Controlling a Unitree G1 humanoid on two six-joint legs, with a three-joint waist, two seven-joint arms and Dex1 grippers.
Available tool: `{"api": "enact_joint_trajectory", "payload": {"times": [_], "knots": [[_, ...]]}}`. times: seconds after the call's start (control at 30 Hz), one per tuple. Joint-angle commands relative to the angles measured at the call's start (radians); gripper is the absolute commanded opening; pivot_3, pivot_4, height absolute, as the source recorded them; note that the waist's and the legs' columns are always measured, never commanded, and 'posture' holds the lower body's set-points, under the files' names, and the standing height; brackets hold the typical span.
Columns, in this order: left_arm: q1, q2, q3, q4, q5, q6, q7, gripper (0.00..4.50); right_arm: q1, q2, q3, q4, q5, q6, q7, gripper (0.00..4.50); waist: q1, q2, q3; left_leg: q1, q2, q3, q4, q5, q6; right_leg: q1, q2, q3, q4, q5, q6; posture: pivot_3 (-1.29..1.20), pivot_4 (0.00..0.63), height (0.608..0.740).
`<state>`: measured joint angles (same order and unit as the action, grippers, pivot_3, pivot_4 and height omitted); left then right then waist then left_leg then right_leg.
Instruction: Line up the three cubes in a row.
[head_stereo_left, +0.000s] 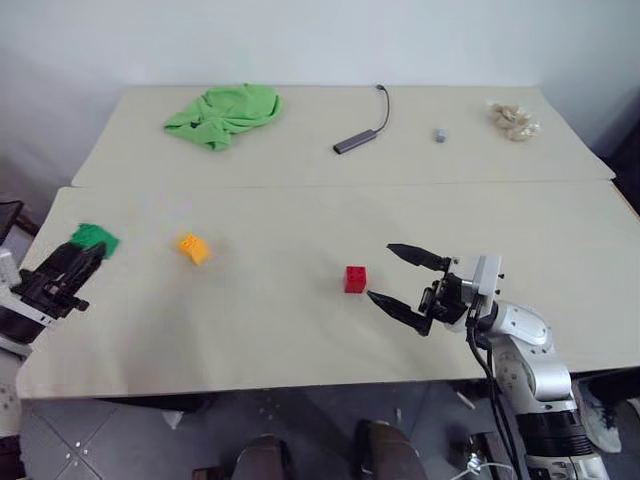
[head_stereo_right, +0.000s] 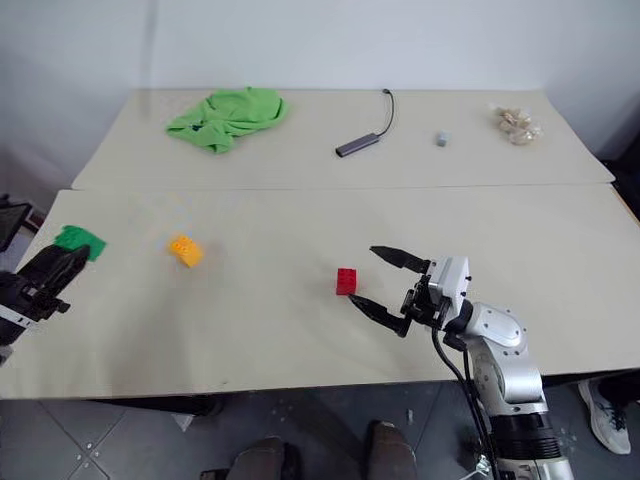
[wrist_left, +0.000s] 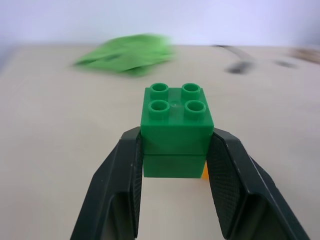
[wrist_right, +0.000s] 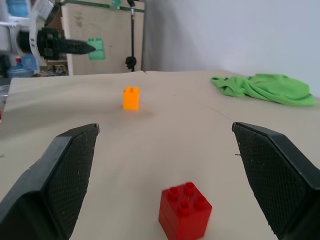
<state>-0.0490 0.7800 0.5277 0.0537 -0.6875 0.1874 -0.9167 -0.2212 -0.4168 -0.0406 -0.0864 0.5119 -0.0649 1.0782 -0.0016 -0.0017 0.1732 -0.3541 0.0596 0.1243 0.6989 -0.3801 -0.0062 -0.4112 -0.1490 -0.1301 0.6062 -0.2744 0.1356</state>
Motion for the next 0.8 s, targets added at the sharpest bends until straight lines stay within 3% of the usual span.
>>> {"api": "enact_joint_trajectory", "payload": {"times": [0.03,0.17,0.27,0.5,0.7,0.8], "knots": [[-0.05,0.011,-0.183,-0.024,0.094,-0.07,-0.177,1.46,-0.015,-0.016,-0.006,-0.001,0.003,-0.013,0.019,4.5,0.003,0.001,0.0,0.0,0.0,0.0,0.0,0.0,0.0,0.0,0.0,0.0,0.0,0.0,0.0,0.0,0.15,0.74],[-0.243,-0.066,-0.416,0.172,0.26,-0.198,-0.296,1.46,-0.008,-0.035,-0.013,-0.006,0.003,-0.006,0.032,4.5,0.0,0.002,0.0,0.0,0.0,0.001,-0.001,0.0,0.0,-0.001,0.001,0.0,0.001,-0.001,-0.001,0.0,0.15,0.74],[-0.387,-0.133,-0.507,0.349,0.361,-0.307,-0.327,1.46,0.014,-0.054,-0.025,-0.038,0.007,0.004,0.025,4.5,-0.001,0.001,0.0,0.0,0.0,0.002,-0.001,0.0,0.0,-0.002,0.002,-0.001,0.001,0.0,-0.001,0.0,0.15,0.74],[-0.667,-0.271,-0.595,0.689,0.455,-0.448,-0.412,1.46,0.127,-0.102,-0.078,-0.135,0.022,0.039,-0.027,4.5,0.0,0.0,0.0,-0.001,0.0,0.002,0.0,0.0,0.0,-0.002,0.001,-0.002,0.0,0.0,0.0,0.0,0.15,0.74],[-0.771,-0.307,-0.625,0.854,0.511,-0.528,-0.49,1.46,0.194,-0.13,-0.1,-0.152,0.023,0.048,-0.028,4.5,0.0,-0.001,0.001,-0.001,0.0,0.002,0.0,0.0,0.0,-0.002,0.001,-0.002,-0.001,0.0,0.0,0.0,0.15,0.74],[-0.788,-0.316,-0.602,0.863,0.501,-0.539,-0.479,2.45,0.192,-0.126,-0.097,-0.145,0.02,0.046,-0.034,4.5,-0.002,-0.001,0.001,-0.001,0.0,0.002,0.0,0.0,0.001,-0.002,0.001,-0.001,-0.001,0.0,0.0,0.0,0.15,0.74]]}}
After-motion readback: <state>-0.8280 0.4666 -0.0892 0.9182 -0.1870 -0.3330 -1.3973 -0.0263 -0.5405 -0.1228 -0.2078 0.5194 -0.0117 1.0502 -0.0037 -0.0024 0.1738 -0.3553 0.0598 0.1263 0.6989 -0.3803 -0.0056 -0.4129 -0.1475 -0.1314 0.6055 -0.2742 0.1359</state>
